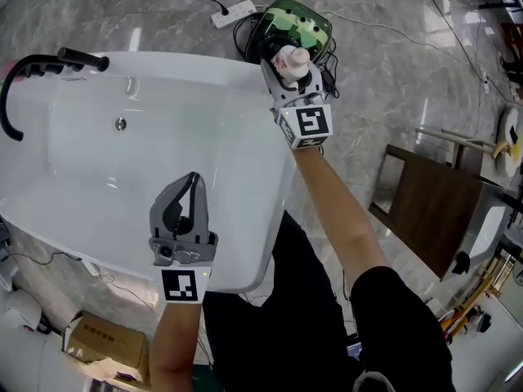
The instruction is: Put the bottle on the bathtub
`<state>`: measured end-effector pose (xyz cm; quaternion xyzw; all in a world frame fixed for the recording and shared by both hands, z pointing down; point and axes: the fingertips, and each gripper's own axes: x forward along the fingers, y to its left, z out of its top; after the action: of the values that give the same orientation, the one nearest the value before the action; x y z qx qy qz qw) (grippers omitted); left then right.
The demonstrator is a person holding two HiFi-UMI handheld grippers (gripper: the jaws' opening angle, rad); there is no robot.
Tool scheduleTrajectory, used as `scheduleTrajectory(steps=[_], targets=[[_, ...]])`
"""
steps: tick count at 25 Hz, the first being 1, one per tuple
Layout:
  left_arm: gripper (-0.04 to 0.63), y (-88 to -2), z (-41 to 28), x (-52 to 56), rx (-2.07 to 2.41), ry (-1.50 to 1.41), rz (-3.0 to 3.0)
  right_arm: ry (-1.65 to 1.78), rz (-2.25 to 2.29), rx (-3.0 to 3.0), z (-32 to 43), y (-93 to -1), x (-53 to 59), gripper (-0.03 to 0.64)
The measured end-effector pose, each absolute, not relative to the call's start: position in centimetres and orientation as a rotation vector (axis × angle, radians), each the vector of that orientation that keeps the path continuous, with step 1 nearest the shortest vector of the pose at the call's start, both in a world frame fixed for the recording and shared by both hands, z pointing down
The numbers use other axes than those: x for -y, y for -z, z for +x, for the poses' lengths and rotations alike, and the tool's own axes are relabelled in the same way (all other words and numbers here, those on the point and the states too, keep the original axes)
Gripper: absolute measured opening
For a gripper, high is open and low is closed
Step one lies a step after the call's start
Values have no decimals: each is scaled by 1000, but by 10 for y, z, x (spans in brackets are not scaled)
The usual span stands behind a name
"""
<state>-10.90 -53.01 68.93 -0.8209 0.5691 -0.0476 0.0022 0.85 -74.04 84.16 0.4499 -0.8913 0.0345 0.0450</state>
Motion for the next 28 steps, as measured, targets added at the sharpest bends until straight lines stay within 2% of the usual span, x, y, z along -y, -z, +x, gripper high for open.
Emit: scheduleTrajectory(steps=[12,16,18,28], targets=[[11,-689,-109,532,-1788,144,-2561,-38,1426,2741,11,-837,736,233],[11,-683,-109,536,-1788,126,-2551,1,1412,2758,8,-831,731,287],[11,-680,-108,537,-1780,121,-2550,-11,1409,2745,10,-834,727,291],[11,-656,-93,519,-1701,91,-2579,-85,1497,2628,64,-830,672,299]])
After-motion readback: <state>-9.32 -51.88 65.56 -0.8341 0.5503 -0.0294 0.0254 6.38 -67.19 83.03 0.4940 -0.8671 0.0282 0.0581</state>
